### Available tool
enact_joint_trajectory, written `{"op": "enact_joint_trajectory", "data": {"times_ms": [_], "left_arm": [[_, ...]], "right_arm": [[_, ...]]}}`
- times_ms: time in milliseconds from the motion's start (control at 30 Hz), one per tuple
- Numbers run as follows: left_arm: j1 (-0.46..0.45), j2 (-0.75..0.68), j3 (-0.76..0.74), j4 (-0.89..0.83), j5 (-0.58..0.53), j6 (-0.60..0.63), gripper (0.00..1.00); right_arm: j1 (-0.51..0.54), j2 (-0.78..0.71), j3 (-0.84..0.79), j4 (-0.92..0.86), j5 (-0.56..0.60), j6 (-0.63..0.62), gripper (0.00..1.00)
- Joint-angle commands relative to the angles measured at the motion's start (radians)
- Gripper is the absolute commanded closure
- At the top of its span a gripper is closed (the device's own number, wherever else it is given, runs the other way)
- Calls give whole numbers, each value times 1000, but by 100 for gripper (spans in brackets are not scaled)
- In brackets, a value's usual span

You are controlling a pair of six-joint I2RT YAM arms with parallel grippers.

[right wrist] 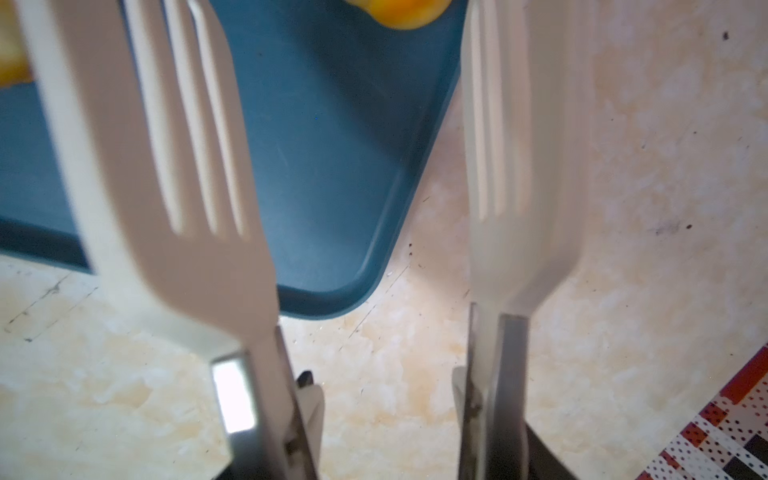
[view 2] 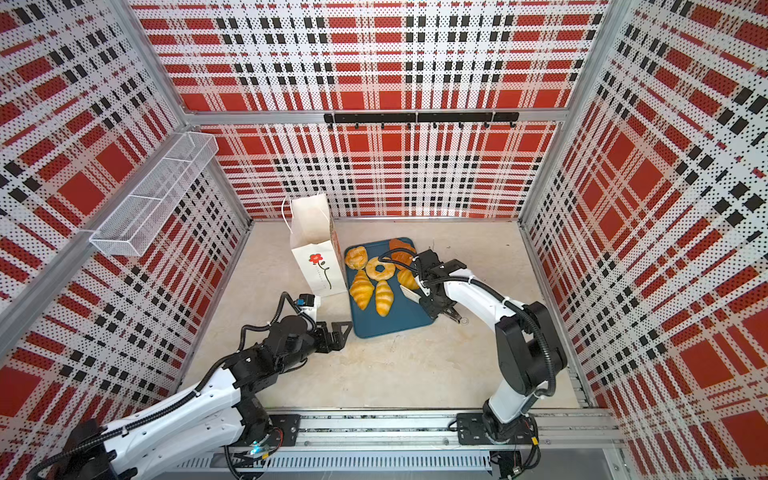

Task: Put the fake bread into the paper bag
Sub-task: 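Lower the tongs with the right gripper toward the small striped bun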

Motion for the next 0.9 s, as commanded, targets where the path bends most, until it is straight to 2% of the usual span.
{"op": "enact_joint_trajectory", "data": {"times_ms": [0,200,533,867], "left_arm": [[-13,14,-6,-4,-30,-8,0],[-20,36,-3,-4,-33,-8,1],[-20,42,-10,1,-37,-9,1],[-22,50,-12,6,-30,-10,1]], "right_arm": [[4,34,49,32,31,-18,39],[8,75,78,12,-12,-24,40],[20,1,41,-26,-89,-11,43],[19,6,52,-40,13,15,41]]}}
